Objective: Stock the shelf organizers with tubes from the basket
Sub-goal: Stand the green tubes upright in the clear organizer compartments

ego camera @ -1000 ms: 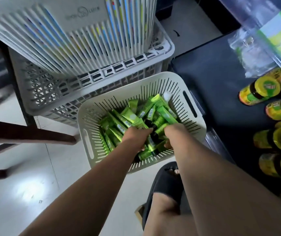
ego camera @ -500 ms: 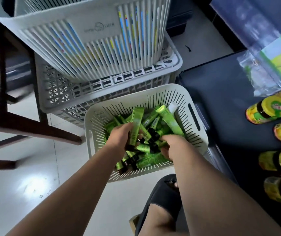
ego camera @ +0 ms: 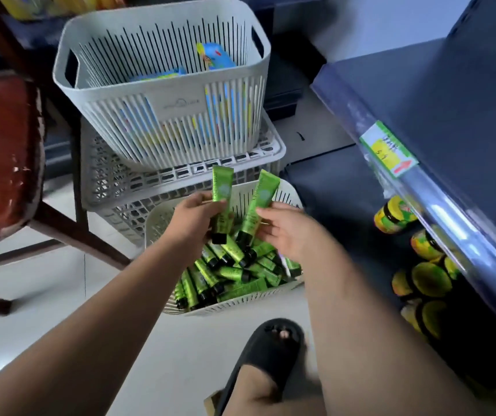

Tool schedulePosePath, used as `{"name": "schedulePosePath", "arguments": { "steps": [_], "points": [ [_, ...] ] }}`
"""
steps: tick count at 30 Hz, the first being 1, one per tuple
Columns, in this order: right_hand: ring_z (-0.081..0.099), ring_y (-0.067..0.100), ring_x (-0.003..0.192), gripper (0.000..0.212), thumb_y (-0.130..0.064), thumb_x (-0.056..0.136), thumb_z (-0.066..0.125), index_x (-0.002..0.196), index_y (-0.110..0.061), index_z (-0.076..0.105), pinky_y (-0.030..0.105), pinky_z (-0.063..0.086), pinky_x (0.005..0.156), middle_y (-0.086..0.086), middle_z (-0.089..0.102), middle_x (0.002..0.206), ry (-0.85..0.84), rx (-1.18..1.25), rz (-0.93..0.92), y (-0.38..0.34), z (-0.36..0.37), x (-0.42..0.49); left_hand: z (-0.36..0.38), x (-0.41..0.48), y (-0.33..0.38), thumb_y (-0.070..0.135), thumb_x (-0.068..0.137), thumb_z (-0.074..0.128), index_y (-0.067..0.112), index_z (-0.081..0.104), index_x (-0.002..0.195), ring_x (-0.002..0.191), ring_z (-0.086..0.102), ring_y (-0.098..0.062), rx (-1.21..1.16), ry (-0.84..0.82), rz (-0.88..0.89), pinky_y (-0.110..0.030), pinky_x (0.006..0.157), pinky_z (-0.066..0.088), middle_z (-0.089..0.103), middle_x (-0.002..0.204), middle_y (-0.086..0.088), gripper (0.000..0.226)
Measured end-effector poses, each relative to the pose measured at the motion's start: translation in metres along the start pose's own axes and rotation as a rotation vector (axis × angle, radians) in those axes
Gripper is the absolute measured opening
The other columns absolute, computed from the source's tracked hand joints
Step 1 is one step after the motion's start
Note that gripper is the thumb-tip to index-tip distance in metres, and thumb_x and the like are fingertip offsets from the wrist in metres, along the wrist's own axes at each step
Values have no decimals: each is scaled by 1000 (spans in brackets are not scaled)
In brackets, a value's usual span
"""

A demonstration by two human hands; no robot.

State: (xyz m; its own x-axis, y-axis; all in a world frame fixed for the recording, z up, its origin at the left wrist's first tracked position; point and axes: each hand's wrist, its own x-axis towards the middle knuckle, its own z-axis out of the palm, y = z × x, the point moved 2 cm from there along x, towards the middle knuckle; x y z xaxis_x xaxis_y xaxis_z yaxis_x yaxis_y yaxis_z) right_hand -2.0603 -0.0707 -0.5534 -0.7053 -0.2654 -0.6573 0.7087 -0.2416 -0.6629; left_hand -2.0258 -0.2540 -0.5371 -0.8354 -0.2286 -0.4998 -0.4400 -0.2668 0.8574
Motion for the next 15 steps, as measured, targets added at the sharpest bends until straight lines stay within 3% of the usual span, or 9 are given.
{"name": "schedulePosePath", "arguments": {
  "steps": [2, 5, 8, 10, 12, 15],
  "points": [
    [74, 22, 79, 18, 3, 89, 69, 103, -8, 72, 29, 62, 70, 12, 77, 95, -15, -57, -137, -33, 7, -25, 9, -17, 24, 9, 93, 70, 4, 64, 112, 75, 70, -24, 9, -44, 65, -40, 67, 58, 70, 92, -12, 21],
    [74, 25, 84, 19, 1, 90, 70, 107, -8, 70, 32, 63, 76, 13, 77, 97, 12, -158, -334, -76, 12, -74, 28, -45, 60, 12, 91, 72, 8, 65, 106, 86, 67, -23, 38, -170, 151, -45, 83, 56, 72, 89, -3, 17],
    [74, 24, 82, 21, 2, 93, 65, 113, 2, 66, 32, 62, 78, 17, 75, 98, 57, -228, -517, -109, 14, -137, 58, -78, 94, 12, 93, 70, 5, 67, 106, 84, 70, -23, 93, -318, 284, -39, 81, 60, 74, 92, -9, 15],
    [71, 21, 79, 14, 3, 93, 64, 107, 0, 67, 31, 61, 77, 13, 73, 92, 168, -271, -629, -120, 4, -180, 86, -104, 115, 8, 94, 68, 1, 68, 108, 84, 71, -26, 137, -417, 367, -40, 80, 61, 75, 100, -18, 16],
    [73, 25, 88, 10, -2, 91, 69, 99, -8, 70, 42, 60, 90, 10, 76, 93, 300, -298, -714, -124, -15, -224, 118, -127, 132, 3, 92, 67, -1, 70, 105, 83, 72, -30, 153, -530, 428, -41, 76, 62, 74, 99, -22, 14],
    [72, 26, 93, 11, -1, 90, 69, 97, -9, 70, 53, 54, 98, 15, 76, 97, 519, -303, -797, -122, -56, -297, 165, -169, 150, 2, 90, 71, 14, 76, 90, 88, 73, -33, 230, -727, 495, -47, 80, 62, 71, 92, -23, 13]
  ]
}}
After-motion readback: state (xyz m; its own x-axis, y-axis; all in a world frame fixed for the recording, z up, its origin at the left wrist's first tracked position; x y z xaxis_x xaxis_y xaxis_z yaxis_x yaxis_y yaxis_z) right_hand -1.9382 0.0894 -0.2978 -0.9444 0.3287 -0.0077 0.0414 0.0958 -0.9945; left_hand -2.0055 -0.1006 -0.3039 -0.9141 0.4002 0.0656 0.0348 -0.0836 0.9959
